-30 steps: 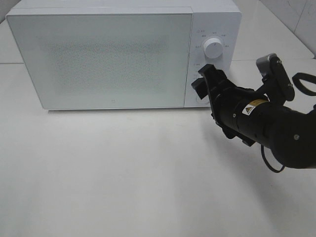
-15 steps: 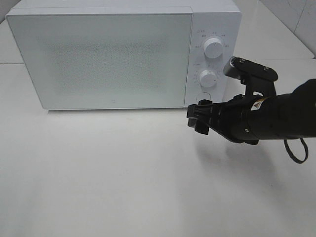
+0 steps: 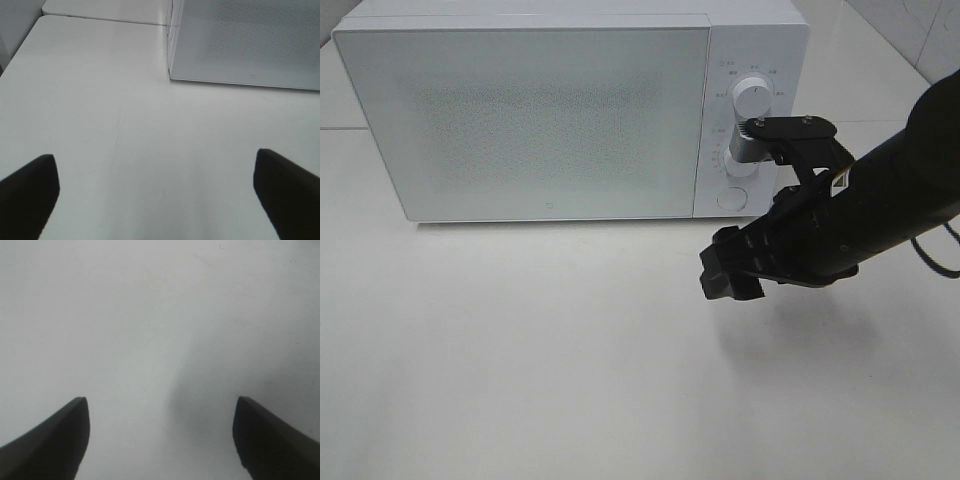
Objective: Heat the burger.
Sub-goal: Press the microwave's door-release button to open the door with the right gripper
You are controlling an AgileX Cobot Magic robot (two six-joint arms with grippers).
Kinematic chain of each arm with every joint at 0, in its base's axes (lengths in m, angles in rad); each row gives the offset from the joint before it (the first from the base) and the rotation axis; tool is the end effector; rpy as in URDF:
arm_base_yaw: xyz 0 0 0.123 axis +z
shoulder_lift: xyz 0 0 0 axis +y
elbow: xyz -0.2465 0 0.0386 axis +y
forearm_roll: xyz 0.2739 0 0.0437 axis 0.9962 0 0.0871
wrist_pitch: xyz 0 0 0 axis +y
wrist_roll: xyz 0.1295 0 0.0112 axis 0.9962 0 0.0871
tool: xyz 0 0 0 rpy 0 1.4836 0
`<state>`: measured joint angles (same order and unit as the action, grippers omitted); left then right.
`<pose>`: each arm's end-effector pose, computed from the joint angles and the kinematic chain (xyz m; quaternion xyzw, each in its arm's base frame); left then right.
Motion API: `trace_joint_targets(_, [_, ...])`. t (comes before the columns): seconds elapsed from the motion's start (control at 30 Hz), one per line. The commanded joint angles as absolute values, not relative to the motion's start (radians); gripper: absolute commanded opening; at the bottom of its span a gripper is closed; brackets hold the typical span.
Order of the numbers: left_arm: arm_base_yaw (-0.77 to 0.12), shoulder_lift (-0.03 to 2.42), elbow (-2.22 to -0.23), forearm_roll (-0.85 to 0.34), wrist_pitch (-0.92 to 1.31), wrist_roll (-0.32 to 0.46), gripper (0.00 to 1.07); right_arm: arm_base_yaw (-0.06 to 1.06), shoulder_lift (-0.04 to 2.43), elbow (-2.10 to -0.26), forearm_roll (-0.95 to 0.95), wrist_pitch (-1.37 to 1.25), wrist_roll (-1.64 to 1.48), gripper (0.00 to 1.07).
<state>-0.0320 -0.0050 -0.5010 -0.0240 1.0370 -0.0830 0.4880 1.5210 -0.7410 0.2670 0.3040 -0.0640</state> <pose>0.0889 -0.0055 0.2755 -0.0212 0.8451 -0.0427 0.5325 0.2806 0.1606 0.1014 -0.1527 0.9447 0.1315 0.2587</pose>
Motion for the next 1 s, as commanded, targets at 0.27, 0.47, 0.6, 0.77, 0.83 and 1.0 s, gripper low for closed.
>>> trace_joint_targets(0.27, [-0.028, -0.028, -0.5, -0.027, 1.032, -0.087, 0.98, 0.482, 1.329, -0.769, 0.009, 0.569, 0.107, 0.75])
trace_joint_targets(0.47, [-0.028, -0.028, -0.5, -0.027, 1.032, -0.087, 0.98, 0.482, 1.209, -0.769, 0.0, 0.7, 0.106, 0.75])
trace_joint_targets(0.6, [-0.028, -0.028, -0.5, -0.027, 1.032, -0.087, 0.98, 0.482, 1.057, -0.75, 0.0, 0.781, 0.103, 0.75])
trace_joint_targets(0.77, [-0.028, -0.028, -0.5, -0.027, 1.032, -0.087, 0.98, 0.482, 0.94, -0.709, -0.008, 0.823, 0.102, 0.75])
trace_joint_targets(0.83, [-0.028, -0.028, -0.5, -0.027, 1.032, -0.087, 0.98, 0.482, 0.88, -0.682, -0.008, 0.844, 0.103, 0.75])
trace_joint_targets(1.0, [-0.028, -0.028, -0.5, -0.027, 1.032, -0.087, 0.98, 0.44, 0.724, -0.616, 0.0, 0.917, 0.107, 0.75])
